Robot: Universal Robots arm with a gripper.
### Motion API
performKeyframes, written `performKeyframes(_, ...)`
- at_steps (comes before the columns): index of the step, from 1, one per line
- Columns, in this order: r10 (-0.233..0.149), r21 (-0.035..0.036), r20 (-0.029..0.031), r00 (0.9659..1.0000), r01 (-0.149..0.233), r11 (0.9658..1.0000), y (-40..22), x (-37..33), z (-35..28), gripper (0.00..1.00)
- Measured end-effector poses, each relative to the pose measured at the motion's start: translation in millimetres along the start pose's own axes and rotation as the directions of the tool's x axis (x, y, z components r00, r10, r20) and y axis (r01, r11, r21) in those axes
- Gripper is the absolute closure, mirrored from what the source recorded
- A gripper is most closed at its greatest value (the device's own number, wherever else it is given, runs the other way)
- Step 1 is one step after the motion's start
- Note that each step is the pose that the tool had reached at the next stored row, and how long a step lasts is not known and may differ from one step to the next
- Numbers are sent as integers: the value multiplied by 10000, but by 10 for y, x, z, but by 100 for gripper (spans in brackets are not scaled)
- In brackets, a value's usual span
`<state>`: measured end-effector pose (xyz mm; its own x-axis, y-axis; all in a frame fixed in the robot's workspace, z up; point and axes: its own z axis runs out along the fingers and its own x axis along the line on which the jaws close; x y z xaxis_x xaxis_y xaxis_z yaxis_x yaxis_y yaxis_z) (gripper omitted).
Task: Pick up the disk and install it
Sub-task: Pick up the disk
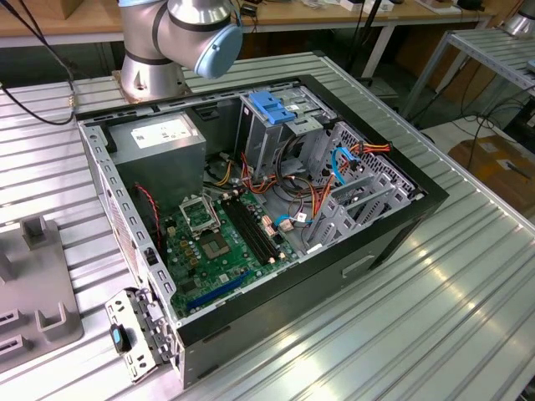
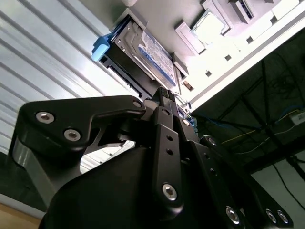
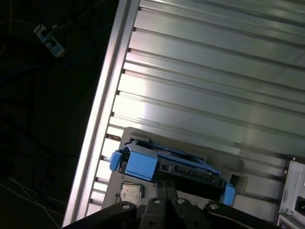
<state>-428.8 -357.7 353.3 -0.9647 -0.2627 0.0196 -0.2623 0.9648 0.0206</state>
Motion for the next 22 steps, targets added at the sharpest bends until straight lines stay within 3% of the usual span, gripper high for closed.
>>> performKeyframes(2, -475, 25, -15, 9989, 475, 9989, 0, 0, 0, 89)
performKeyframes(5, -1086, 72, -42, 9941, 1086, 9941, 0, 0, 0, 89)
performKeyframes(8, -1746, 131, -78, 9846, 1747, 9845, 0, 0, 0, 89)
performKeyframes(10, -2205, 160, -101, 9753, 2207, 9752, 0, 0, 0, 89)
performKeyframes(14, -2795, 187, -126, 9601, 2797, 9599, 0, 0, 0, 89)
performKeyframes(16, -3169, 200, -141, 9484, 3171, 9482, 0, 0, 0, 89)
performKeyframes(18, -3813, 217, -165, 9243, 3816, 9241, 0, 0, 0, 89)
performKeyframes(20, -4093, 222, -175, 9122, 4096, 9120, 0, 0, 0, 89)
performKeyframes(22, -4402, 227, -186, 8977, 4405, 8975, 0, 0, 0, 89)
